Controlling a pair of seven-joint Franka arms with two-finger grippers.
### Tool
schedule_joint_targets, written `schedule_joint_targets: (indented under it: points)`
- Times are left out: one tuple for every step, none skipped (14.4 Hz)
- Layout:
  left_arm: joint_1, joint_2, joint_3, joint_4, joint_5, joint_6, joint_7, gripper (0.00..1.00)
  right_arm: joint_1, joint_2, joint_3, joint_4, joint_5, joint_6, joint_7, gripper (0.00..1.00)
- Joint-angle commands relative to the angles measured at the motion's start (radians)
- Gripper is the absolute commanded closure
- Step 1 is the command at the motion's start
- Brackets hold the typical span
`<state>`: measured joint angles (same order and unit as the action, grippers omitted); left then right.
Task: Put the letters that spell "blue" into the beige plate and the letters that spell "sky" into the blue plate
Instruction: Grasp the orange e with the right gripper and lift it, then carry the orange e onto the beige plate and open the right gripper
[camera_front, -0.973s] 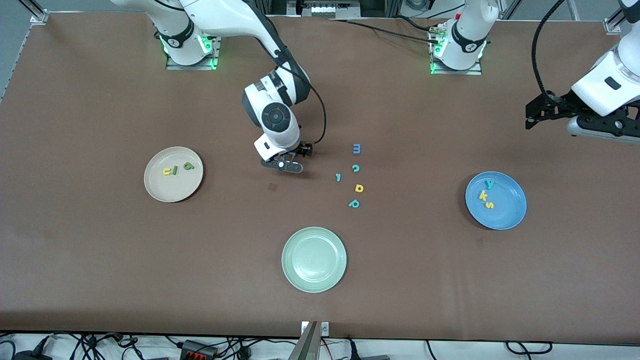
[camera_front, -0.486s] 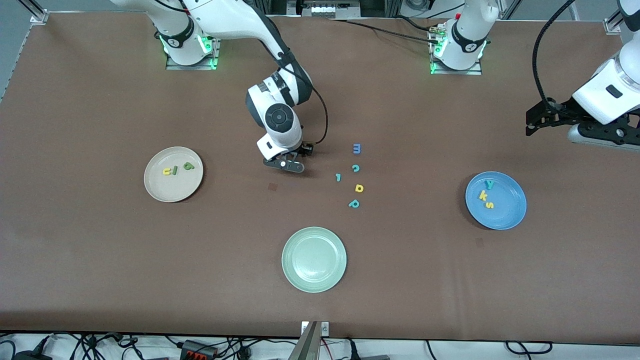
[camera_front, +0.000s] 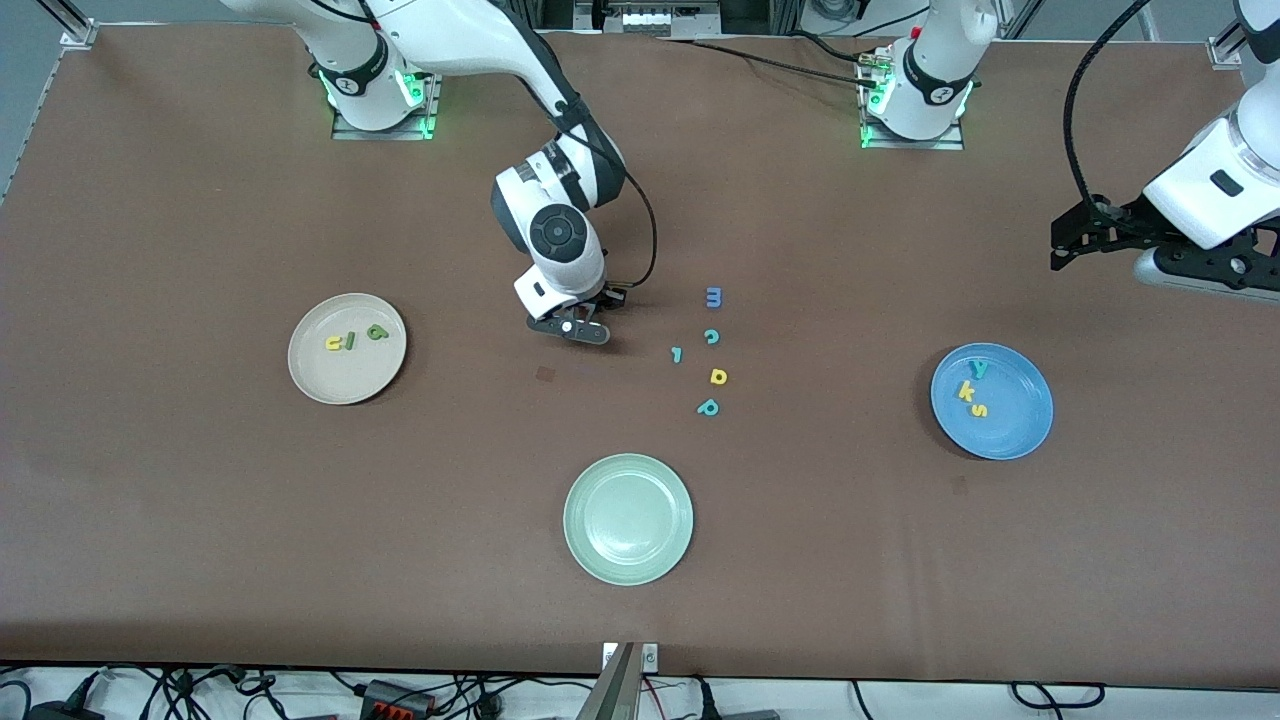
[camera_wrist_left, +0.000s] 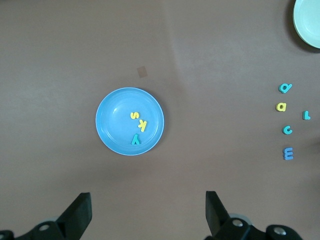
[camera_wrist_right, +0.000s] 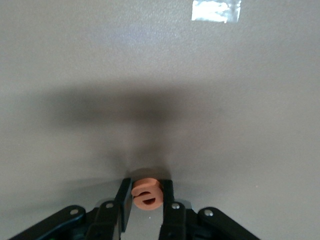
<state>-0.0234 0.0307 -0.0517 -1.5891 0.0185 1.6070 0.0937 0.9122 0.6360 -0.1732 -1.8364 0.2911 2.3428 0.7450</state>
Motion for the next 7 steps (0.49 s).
schedule_joint_targets:
  points:
    - [-0.024,0.014,0.001,0.035,0.006,-0.028,0.0,0.0,-0.033,-0.033,-0.022,0.002,0.007,-0.003,-0.018,0.85]
    - [-0.024,0.014,0.001,0.035,0.006,-0.027,0.0,0.0,-0.051,-0.039,-0.04,0.003,-0.003,-0.006,-0.042,0.85]
    - [-0.026,0.012,0.001,0.035,0.008,-0.027,0.0,0.0,-0.065,-0.045,-0.07,0.002,-0.004,-0.013,-0.099,0.85]
    - [-0.024,0.014,0.001,0.035,0.006,-0.028,0.0,0.0,-0.082,-0.055,-0.115,0.002,-0.004,-0.04,-0.177,0.85]
    - [-0.024,0.012,0.001,0.035,0.006,-0.028,0.0,0.0,-0.1,-0.061,-0.153,0.002,-0.004,-0.077,-0.241,0.85]
    - [-0.024,0.014,0.001,0.035,0.006,-0.028,0.0,0.0,-0.114,-0.073,-0.195,0.002,-0.004,-0.123,-0.316,0.85]
    - [-0.026,0.012,0.001,0.035,0.006,-0.027,0.0,0.0,-0.125,-0.084,-0.234,0.002,-0.004,-0.16,-0.391,0.85]
